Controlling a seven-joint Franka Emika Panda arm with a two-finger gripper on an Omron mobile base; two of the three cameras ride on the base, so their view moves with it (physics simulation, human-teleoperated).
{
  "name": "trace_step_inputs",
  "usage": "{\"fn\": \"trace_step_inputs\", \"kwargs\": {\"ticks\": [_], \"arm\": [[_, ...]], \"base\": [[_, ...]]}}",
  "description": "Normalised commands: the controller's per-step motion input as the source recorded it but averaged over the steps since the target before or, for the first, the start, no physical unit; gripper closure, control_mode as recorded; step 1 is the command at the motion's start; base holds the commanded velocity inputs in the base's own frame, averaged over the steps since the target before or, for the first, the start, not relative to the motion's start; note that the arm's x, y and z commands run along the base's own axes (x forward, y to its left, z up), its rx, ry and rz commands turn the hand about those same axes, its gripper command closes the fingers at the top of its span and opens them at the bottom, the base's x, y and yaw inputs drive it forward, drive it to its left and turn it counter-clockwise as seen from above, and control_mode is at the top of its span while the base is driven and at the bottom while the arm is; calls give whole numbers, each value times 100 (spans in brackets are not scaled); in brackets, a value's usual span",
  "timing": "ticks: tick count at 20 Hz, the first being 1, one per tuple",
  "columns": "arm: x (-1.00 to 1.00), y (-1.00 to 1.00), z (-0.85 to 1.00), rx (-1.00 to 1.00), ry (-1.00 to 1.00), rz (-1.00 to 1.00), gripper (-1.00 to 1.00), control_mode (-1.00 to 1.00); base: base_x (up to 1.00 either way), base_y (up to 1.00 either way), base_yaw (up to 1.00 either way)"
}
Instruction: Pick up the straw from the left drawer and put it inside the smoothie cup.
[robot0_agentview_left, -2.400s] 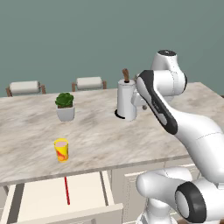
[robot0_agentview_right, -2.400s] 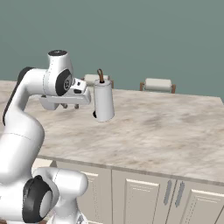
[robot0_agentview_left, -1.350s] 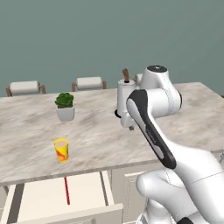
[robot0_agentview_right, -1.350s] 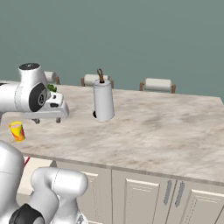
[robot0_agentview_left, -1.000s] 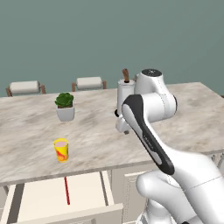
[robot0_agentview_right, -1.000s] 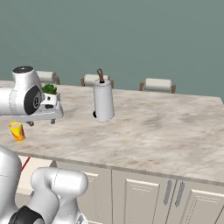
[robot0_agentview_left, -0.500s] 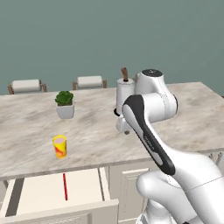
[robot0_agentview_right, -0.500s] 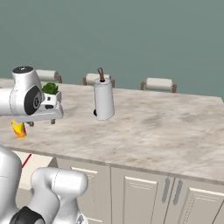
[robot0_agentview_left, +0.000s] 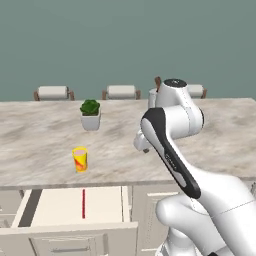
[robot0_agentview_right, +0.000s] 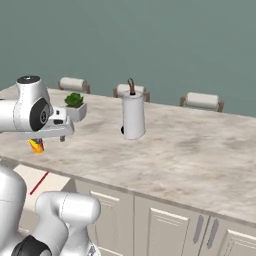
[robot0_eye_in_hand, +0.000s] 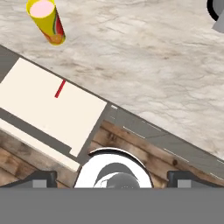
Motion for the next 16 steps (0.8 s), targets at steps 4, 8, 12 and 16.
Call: {"fn": "trace_step_inputs", "kwargs": {"ticks": [4, 8, 12, 16], "arm": [[0, 0, 0, 0, 0, 0, -100, 100], [0, 0, 0, 0, 0, 0, -100, 100], [0, 0, 0, 0, 0, 0, -100, 100], [0, 0, 0, 0, 0, 0, -100, -100]], "base": [[-1, -33, 33], [-13, -39, 26], [-19, -40, 17], [0, -5, 1]]}}
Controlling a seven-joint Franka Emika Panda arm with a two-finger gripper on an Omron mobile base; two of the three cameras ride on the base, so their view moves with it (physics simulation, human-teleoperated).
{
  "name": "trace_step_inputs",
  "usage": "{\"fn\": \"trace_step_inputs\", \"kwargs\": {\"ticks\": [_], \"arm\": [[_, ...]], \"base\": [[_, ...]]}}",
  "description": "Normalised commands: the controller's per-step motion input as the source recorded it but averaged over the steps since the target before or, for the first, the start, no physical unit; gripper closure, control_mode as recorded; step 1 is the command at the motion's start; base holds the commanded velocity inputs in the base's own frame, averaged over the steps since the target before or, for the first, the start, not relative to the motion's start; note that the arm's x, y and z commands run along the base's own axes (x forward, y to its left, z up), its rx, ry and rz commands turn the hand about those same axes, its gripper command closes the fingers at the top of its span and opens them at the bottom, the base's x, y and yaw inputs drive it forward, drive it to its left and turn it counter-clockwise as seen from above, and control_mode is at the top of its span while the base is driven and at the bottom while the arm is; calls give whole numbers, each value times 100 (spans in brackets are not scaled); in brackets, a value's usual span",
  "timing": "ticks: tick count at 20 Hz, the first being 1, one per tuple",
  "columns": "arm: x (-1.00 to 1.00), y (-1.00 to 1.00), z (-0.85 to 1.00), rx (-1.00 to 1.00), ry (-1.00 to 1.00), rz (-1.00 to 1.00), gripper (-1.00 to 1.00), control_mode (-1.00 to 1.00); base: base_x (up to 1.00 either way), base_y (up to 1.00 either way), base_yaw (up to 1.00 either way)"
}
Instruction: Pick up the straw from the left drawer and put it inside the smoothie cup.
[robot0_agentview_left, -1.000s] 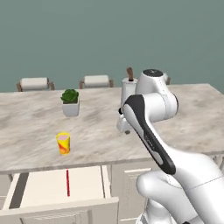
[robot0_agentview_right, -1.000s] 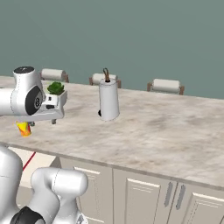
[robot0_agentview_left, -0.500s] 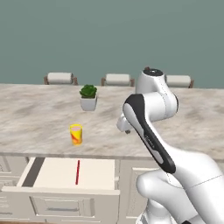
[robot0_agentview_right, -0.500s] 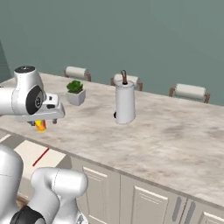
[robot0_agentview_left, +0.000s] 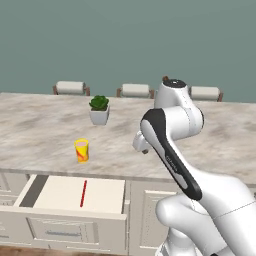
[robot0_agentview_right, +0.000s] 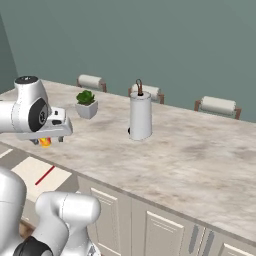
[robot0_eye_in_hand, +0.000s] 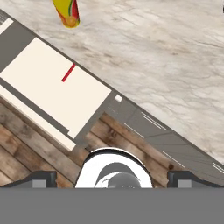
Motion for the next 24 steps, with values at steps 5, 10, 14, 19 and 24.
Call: {"fn": "trace_step_inputs", "kwargs": {"ticks": [5, 10, 14, 19, 24], "arm": [[0, 0, 0, 0, 0, 0, -100, -100], [0, 0, 0, 0, 0, 0, -100, -100], [0, 9, 0, 0, 0, 1, -100, -100], [0, 77, -22, 0, 0, 3, -100, -100], [-4, 100, -51, 0, 3, 7, -100, -100]], "base": [[0, 0, 0], [0, 0, 0], [0, 0, 0], [0, 0, 0], [0, 0, 0]]}}
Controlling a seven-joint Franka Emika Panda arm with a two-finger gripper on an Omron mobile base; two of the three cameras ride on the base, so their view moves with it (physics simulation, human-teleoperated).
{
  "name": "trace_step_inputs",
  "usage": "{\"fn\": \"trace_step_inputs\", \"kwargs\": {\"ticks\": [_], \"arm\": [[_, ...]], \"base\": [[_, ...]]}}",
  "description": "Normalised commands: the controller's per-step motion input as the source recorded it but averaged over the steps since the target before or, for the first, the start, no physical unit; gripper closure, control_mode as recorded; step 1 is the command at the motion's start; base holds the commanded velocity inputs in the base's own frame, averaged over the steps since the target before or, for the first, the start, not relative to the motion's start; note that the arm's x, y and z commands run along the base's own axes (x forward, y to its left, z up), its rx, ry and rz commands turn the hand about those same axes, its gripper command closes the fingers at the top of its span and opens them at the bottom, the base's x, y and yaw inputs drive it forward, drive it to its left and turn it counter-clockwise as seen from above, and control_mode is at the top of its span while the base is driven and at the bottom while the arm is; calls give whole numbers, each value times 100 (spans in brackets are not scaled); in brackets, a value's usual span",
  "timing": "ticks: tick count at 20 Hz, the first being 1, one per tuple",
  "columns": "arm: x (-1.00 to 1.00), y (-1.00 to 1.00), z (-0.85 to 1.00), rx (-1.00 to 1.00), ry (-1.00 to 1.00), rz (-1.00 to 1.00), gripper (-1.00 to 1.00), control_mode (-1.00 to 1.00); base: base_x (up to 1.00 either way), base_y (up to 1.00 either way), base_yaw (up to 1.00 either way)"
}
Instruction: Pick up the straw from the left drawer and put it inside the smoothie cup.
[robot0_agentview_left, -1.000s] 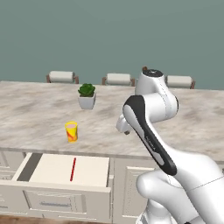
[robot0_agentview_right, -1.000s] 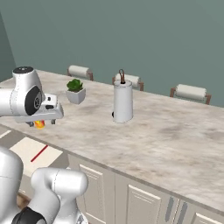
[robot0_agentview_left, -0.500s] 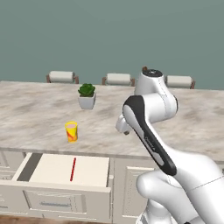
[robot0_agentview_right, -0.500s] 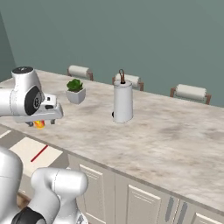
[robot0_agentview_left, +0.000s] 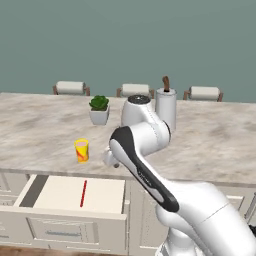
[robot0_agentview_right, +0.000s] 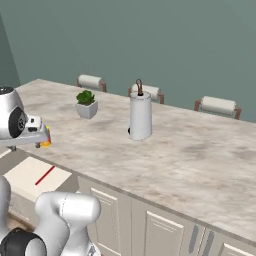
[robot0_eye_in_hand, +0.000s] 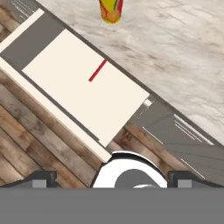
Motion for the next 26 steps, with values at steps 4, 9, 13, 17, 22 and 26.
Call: {"fn": "trace_step_inputs", "kwargs": {"ticks": [4, 9, 13, 17, 22, 26], "arm": [[-11, 100, -69, 0, 1, 9, -100, -100], [0, 100, -66, -1, 5, 8, -100, -100], [0, 89, -66, -4, 13, 6, -100, -100], [0, 38, -59, 0, 9, 7, -100, -100], [0, 0, -25, 0, 0, 0, -100, -100], [4, 0, -36, -1, -5, 0, -100, -100]], "base": [[0, 0, 0], [0, 0, 0], [0, 0, 0], [0, 0, 0], [0, 0, 0], [0, 0, 0]]}}
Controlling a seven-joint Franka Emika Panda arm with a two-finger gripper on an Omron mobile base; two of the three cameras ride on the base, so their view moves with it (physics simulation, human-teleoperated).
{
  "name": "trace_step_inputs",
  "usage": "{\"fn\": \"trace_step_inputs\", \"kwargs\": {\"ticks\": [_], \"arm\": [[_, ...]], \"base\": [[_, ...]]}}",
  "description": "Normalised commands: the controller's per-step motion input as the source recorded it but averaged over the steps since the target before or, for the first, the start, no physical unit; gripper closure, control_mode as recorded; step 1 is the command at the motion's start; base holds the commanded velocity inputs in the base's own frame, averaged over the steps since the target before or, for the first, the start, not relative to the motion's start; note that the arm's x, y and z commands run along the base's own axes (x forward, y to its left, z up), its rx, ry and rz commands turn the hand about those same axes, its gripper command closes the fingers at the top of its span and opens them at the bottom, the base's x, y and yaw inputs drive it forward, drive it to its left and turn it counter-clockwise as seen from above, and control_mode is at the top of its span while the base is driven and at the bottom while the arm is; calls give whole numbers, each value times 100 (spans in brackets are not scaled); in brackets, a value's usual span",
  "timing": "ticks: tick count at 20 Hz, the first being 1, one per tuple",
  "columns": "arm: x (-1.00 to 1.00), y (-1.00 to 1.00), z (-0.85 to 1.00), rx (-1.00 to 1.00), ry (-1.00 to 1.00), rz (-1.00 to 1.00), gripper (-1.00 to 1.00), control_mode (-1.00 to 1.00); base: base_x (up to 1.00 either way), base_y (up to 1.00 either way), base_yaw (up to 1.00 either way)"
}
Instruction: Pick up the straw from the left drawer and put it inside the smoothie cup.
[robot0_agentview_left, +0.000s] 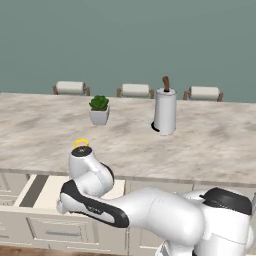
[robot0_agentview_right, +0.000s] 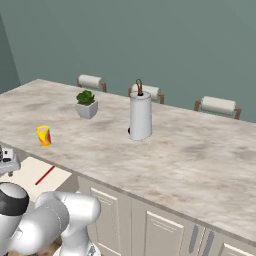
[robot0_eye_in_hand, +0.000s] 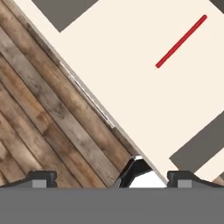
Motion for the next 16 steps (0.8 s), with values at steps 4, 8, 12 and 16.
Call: {"fn": "trace_step_inputs", "kwargs": {"ticks": [4, 8, 12, 16], "arm": [[13, 0, -52, -1, -10, 0, -100, -100], [25, 0, -37, 0, -11, 0, -100, -100], [27, 1, -25, 0, -2, 0, -100, -100], [31, 0, -19, 0, 0, 0, -100, -100]], "base": [[0, 0, 0], [0, 0, 0], [0, 0, 0], [0, 0, 0]]}}
